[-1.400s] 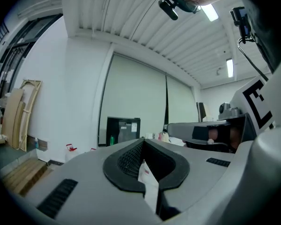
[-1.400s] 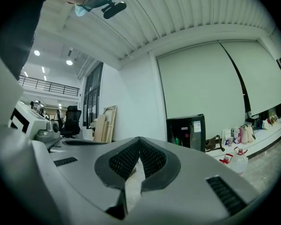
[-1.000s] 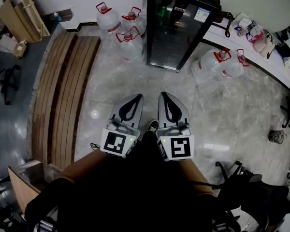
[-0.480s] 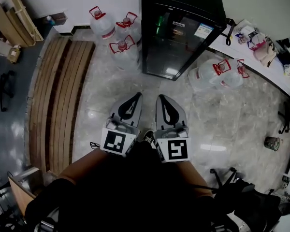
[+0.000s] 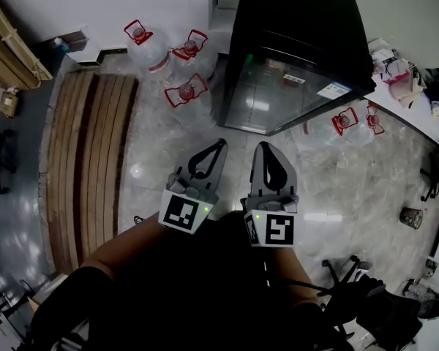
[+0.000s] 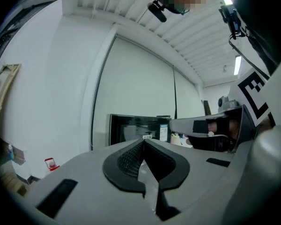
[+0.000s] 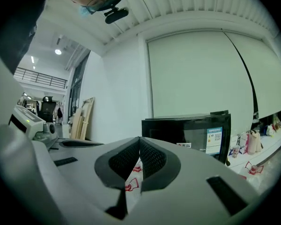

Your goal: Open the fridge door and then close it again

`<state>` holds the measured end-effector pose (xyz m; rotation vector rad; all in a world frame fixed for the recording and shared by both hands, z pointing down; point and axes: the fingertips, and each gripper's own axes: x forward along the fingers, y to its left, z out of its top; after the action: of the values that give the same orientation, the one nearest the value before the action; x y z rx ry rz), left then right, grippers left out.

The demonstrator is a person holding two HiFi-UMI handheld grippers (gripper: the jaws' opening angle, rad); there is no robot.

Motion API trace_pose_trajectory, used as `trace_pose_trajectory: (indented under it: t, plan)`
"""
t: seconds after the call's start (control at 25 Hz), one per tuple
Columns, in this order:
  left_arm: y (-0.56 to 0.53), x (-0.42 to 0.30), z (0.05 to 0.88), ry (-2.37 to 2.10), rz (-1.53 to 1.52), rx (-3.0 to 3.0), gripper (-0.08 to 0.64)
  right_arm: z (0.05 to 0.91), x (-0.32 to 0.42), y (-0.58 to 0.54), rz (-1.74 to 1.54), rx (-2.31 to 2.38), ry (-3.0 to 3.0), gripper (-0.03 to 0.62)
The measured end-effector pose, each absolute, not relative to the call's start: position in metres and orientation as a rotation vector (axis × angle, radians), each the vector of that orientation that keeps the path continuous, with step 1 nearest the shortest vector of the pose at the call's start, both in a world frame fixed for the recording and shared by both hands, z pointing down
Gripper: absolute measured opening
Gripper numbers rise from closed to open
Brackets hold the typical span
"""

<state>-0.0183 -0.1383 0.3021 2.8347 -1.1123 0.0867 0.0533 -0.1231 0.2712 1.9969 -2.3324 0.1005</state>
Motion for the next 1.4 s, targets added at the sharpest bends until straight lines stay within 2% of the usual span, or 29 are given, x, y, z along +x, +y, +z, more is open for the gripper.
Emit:
trace_pose_trajectory:
  t: [0.16,0.44,0.72,0.96,1.4]
  plan:
    - [-0.196,-0.017,0.338,-1.076,0.127,2.838,0.008,0.304,0.063,-0.168,0.171,2.045,-2.279,0.015]
    - [-0.291,0.006,0.418,-1.047,0.147,2.852,0.117,0.384,0.085,-0.221,0.296,2.016,-2.241,0.015]
    - [-0.35,0.03,0.472,-1.074,0.162,2.942,0.163,0.446,0.114,-0.235,0.39,2.025,-2.168,0.015]
    - [-0.362,0.047,0.484,-0.982,0.173,3.064,0.169,0.489,0.117,-0.229,0.546,1.967,-2.105,0.015]
    - [-0.363,0.047,0.488,-1.091,0.158,2.95,0.16,0.503,0.122,-0.222,0.594,1.96,-2.112,0.015]
